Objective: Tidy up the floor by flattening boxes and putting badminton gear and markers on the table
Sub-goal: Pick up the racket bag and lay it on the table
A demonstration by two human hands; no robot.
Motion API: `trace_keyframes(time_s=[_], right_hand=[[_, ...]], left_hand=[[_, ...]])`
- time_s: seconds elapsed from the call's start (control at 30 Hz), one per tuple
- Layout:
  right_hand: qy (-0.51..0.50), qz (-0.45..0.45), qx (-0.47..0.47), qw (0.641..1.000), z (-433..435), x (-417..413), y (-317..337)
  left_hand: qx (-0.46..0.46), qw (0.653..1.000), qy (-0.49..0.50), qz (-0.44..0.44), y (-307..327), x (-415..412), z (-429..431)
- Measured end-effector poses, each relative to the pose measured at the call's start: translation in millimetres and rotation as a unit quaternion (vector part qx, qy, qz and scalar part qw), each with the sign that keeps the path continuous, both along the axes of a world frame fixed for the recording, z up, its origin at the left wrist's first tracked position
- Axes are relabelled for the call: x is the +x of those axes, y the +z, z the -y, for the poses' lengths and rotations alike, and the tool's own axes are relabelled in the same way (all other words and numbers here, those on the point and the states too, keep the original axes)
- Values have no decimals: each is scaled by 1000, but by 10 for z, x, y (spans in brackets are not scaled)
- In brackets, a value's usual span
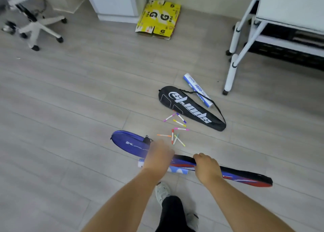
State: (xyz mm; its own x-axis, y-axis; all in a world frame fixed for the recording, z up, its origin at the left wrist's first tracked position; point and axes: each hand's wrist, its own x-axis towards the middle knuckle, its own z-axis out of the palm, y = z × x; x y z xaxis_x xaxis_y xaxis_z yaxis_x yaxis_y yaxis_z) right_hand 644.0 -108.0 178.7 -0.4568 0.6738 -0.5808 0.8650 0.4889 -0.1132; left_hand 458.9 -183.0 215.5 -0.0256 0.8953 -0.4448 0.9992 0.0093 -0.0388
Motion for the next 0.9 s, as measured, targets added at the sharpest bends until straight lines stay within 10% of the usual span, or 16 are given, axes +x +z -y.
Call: trace_keyframes(time_s=[0.9], right_hand=[[-60, -33, -44, 997, -3570, -466, -665]], left_hand=[[-83, 993, -81, -25, -581, -632, -3969]])
